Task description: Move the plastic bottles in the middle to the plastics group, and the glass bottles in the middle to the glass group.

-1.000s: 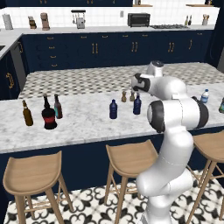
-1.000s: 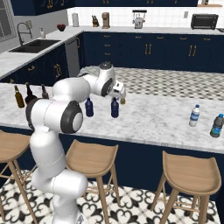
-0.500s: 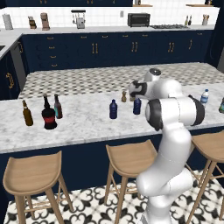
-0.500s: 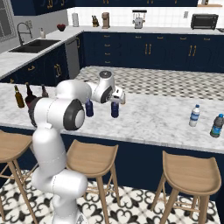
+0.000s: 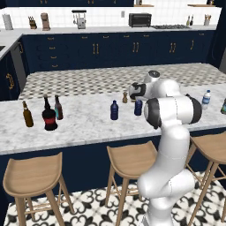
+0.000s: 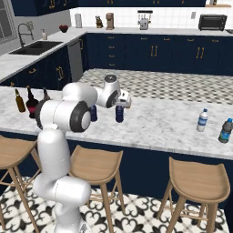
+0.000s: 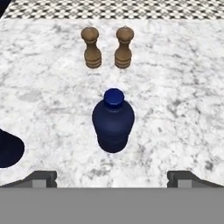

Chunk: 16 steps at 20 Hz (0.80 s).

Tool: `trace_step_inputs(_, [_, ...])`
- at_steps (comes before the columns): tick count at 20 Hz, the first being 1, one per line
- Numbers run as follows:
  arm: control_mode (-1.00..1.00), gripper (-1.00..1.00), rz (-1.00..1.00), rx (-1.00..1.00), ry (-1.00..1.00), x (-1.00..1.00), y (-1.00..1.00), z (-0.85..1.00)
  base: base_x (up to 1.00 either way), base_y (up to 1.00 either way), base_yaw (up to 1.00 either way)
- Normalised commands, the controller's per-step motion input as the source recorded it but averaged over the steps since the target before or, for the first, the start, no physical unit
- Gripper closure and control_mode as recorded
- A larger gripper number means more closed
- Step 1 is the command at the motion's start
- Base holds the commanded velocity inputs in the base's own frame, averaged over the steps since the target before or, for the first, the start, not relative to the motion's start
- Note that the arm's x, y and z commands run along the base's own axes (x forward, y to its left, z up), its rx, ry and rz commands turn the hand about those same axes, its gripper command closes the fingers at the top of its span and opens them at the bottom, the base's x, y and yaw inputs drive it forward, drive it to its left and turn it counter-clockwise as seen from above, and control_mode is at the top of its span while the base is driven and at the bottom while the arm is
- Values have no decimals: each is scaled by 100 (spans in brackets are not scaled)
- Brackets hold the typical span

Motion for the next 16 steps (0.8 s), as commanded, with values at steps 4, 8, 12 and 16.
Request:
trace_step_inputs(4, [-100, -100, 8, -2, 0, 24, -10, -21, 0, 0, 0])
trace_step_inputs(8, [-100, -100, 5, 0, 0, 31, -14, -35, 0, 0, 0])
trace_step_inputs(12, [-100, -100, 1, 0, 0, 20, -15, -9, 0, 0, 0])
trace_step_inputs(16, [-100, -100, 1, 0, 0, 19, 0, -5, 0, 0, 0])
